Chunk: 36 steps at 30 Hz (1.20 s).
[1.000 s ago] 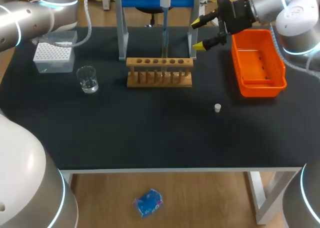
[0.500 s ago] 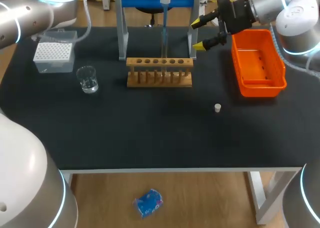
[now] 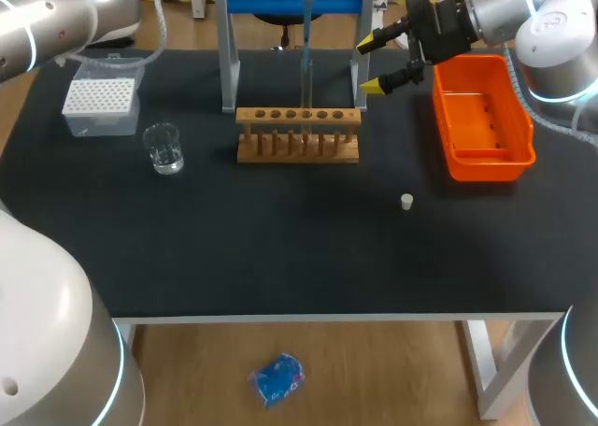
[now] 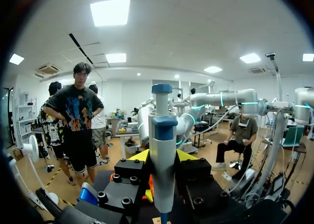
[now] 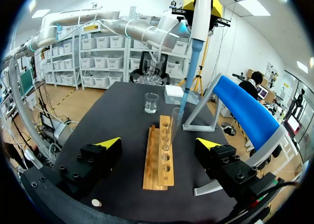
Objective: Invert the test tube, pick up the pipette, mount the tip to pipette, aspirate from beaker and dispense into the tube, eject the tip, return the pipette, and cap with the stopper.
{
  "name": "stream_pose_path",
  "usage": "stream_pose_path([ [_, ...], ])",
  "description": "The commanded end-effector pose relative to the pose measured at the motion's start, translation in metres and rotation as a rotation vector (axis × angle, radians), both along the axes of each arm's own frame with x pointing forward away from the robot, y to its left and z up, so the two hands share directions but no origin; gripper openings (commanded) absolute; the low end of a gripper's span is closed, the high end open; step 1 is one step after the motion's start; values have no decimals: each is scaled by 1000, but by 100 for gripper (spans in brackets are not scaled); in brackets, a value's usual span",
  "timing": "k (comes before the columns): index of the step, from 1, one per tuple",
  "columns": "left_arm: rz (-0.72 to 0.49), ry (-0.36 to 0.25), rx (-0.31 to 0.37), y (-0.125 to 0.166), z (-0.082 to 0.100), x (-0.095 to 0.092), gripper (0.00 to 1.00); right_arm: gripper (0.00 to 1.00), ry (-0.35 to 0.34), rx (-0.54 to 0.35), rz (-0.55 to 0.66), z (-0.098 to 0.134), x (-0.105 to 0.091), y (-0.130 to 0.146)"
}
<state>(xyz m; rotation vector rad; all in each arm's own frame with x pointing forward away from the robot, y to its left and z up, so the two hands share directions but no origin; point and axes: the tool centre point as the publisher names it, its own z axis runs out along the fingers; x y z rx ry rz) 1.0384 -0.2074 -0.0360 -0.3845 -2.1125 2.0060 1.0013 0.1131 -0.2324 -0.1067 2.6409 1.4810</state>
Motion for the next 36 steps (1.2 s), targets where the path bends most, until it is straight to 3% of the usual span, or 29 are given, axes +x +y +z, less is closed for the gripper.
stream_pose_path([
  [1, -2, -5, 12, 0, 8, 1, 0, 100, -1, -1, 0, 0, 0, 0],
  [19, 1, -38, 44, 0, 52, 4, 0, 100, -1, -1, 0, 0, 0, 0],
  [30, 10, -67, 48, -11, 84, -3, 0, 100, -1, -1, 0, 0, 0, 0],
  [36, 12, -84, 40, -15, 93, -6, 0, 100, -1, -1, 0, 0, 0, 0],
])
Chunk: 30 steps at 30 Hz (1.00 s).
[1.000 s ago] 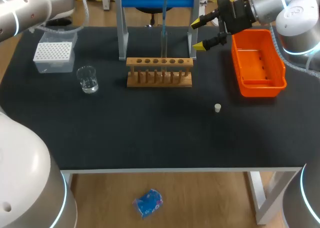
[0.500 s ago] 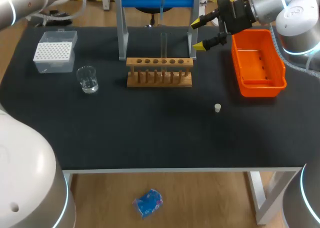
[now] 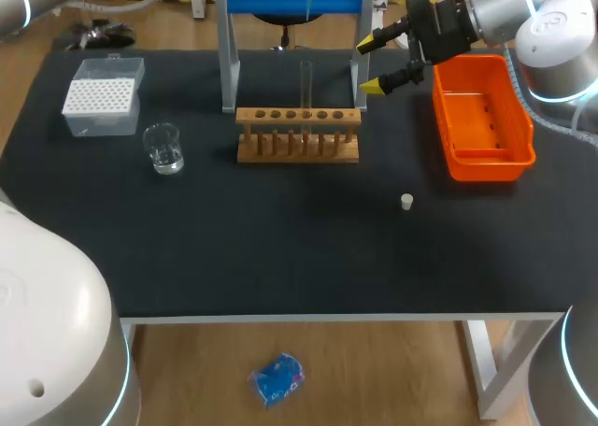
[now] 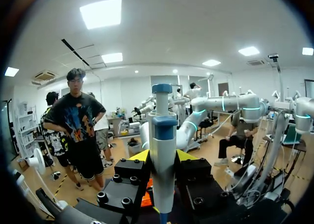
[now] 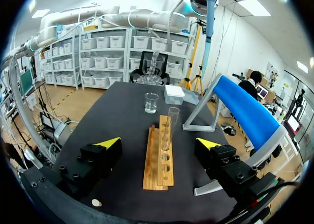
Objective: Invert the test tube, pick up the pipette, mount the tip to pipette, aspirate from beaker and dispense into the tube, eject the tip, return the pipette, and cap with the stopper.
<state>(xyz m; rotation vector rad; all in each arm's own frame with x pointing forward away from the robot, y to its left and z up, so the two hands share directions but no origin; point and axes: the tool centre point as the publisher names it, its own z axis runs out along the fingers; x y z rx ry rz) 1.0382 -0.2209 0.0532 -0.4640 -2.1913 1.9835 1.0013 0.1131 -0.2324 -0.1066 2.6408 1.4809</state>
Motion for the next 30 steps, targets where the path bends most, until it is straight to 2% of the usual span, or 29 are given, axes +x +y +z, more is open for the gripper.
stream_pose_path([
  [1, 11, -5, 5, -2, 5, -7, 0, 100, -1, -1, 0, 0, 0, 0],
  [9, 35, -2, 7, -6, 13, -13, 0, 100, -1, -1, 0, 0, 0, 0],
  [18, 63, -3, 2, -21, 26, -26, 0, 100, -45, 70, 25, 37, -2, -22],
  [23, 83, 5, 9, -28, 32, -41, 0, 100, -74, 117, 24, 57, -12, -32],
  [30, 114, 7, -5, -31, 46, -73, 0, 100, -115, 165, 12, 83, -36, -44],
])
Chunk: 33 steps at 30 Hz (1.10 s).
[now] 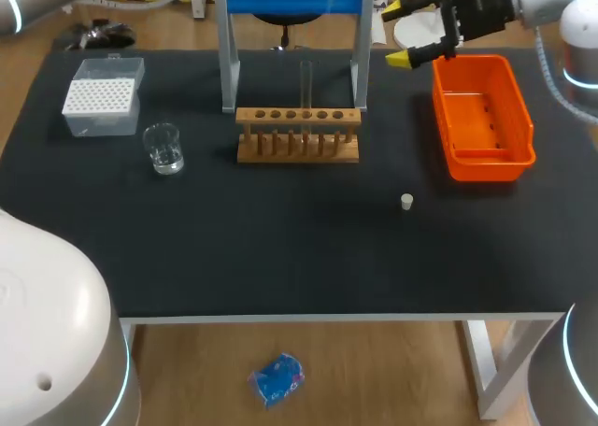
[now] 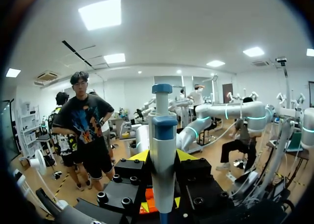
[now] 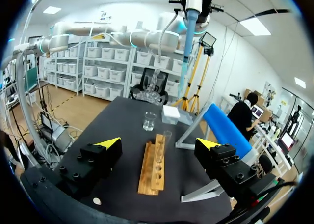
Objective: Invert the test tube, pick up the pipette, mount the tip to pipette, aspirate from beaker and dispense into the tube, eject the tip, return the pipette, and cap with the stopper.
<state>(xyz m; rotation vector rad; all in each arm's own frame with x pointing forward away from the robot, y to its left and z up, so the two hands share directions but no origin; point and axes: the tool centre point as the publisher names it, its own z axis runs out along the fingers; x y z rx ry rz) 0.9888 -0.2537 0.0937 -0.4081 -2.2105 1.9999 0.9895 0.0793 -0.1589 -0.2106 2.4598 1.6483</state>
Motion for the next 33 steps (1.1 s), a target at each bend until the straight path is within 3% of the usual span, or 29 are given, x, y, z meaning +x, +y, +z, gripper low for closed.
stream_pose_path([
  [1, 78, -4, -5, 1, 6, -29, 0, 100, -30, 19, -34, 12, -27, -12],
  [11, 107, -22, -15, 3, 0, -74, 0, 100, 34, 75, -58, 20, -71, -16],
  [14, 114, -45, -23, 0, -4, -84, 0, 100, 65, 85, -67, 15, -84, -16],
  [16, 119, -69, -1, -2, -8, -90, 0, 100, 67, 97, -66, 11, -92, -16],
  [24, 125, -105, -20, -7, -18, -110, 0, 100, 77, 168, -56, 2, -123, -16],
  [33, 156, -76, -20, -6, -29, -122, 0, 100, 64, 174, -45, -1, -129, -15],
])
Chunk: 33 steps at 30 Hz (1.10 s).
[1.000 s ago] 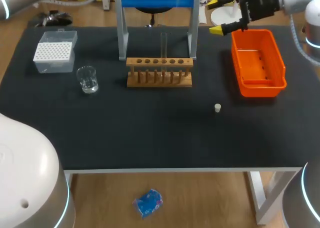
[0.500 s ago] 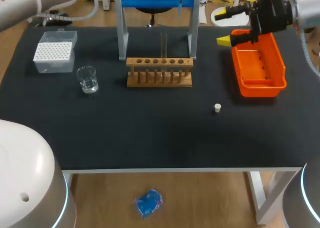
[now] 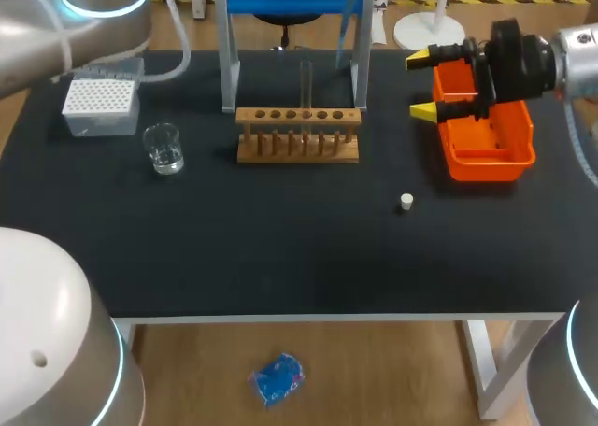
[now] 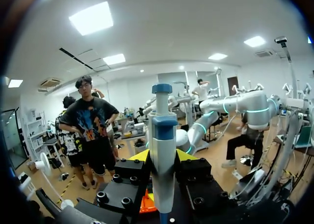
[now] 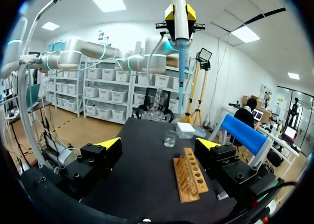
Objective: Invert the test tube, pick up the pipette, mount the tip to pipette, aspirate from beaker and dispense into the tube, eject the tip, return the pipette, and cap with the stopper.
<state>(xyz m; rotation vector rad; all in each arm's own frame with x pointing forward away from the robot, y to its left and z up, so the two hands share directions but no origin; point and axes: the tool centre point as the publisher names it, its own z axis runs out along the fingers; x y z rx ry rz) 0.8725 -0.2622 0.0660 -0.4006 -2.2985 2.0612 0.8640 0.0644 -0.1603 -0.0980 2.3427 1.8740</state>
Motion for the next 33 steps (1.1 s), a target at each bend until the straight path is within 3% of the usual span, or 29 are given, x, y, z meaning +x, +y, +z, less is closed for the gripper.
stream_pose_path([
  [1, 75, -8, -17, 3, -1, -6, 0, 100, -6, 1, -20, 0, -4, 0],
  [12, 75, -8, -17, 3, -1, -6, 0, 100, -6, 1, -20, 0, -4, 0],
  [14, 75, -8, -17, 3, -1, -6, 0, 100, 26, 31, -24, -1, -1, 3],
  [22, 93, 42, -29, -7, -34, -26, 0, 100, 83, 105, 4, -7, -21, 9],
  [33, 113, 74, -33, -18, -66, -49, 0, 100, 68, 175, 19, -7, -34, 14],
])
